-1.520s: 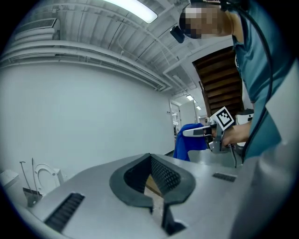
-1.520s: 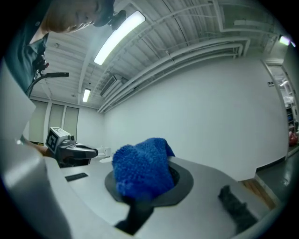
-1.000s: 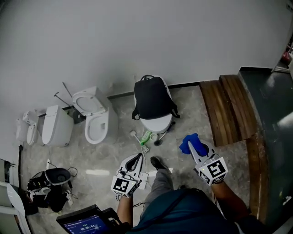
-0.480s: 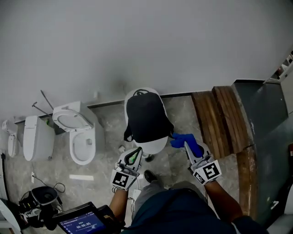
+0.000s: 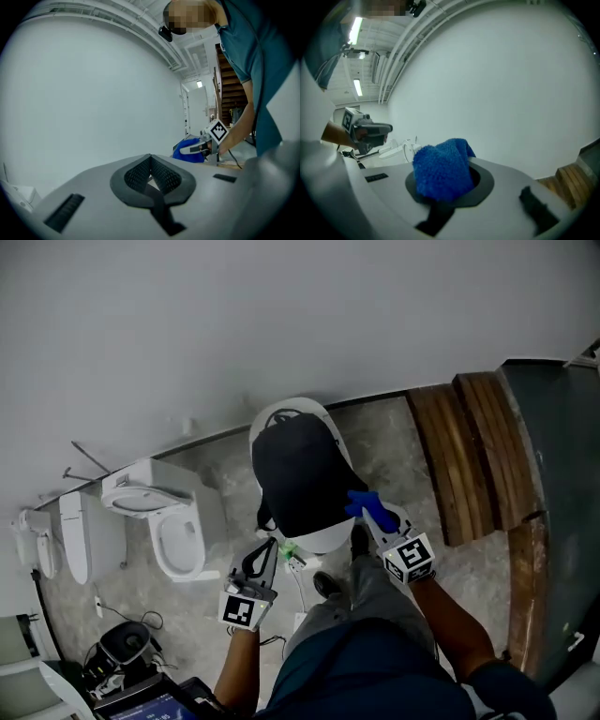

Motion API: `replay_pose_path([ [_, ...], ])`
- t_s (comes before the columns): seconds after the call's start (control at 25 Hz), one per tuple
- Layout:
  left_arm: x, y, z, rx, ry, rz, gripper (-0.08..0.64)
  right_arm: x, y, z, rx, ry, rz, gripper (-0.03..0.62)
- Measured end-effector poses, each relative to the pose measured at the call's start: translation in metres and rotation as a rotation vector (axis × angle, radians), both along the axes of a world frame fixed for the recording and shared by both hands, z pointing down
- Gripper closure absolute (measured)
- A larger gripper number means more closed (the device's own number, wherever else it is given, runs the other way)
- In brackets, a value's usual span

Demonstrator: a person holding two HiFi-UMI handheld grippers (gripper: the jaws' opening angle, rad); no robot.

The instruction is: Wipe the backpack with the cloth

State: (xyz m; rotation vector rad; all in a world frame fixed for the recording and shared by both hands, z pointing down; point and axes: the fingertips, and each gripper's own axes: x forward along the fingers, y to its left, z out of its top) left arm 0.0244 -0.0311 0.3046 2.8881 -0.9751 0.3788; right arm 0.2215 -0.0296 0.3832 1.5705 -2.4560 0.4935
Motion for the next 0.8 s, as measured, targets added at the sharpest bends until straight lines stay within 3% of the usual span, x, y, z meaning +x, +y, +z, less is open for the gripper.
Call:
replay_pose_path([
  [0.12,0.010,-0.025,0.012,-0.029,-0.016,-0.038,0.557,0.017,-0.024,0.069,-0.103,-0.010,0.000,0.572],
  [0.28,0.027,-0.048,0.052,-0.102,-0.044,-0.017,0.557,0.026,-0.043,0.167,-0.253,-0.022,0.004,0.572],
  [0.36,0.031,-0.053,0.074,-0.146,-0.037,-0.008,0.557,0.016,-0.048,0.212,-0.316,-0.069,-0.049,0.572],
  [0.44,0.034,-0.053,0.097,-0.187,-0.034,0.002,0.557,-0.001,-0.049,0.250,-0.379,-0.193,-0.136,0.572],
  [0.52,0.035,-0.051,0.119,-0.224,-0.040,0.010,0.557,-0.007,-0.056,0.283,-0.428,-0.350,-0.139,0.572],
  [0.68,0.028,-0.052,0.149,-0.267,-0.073,0.021,0.557,0.022,-0.104,0.331,-0.437,-0.698,0.086,0.572],
  [0.8,0.021,-0.061,0.159,-0.279,-0.083,0.021,0.557,0.037,-0.130,0.347,-0.413,-0.836,0.189,0.572],
])
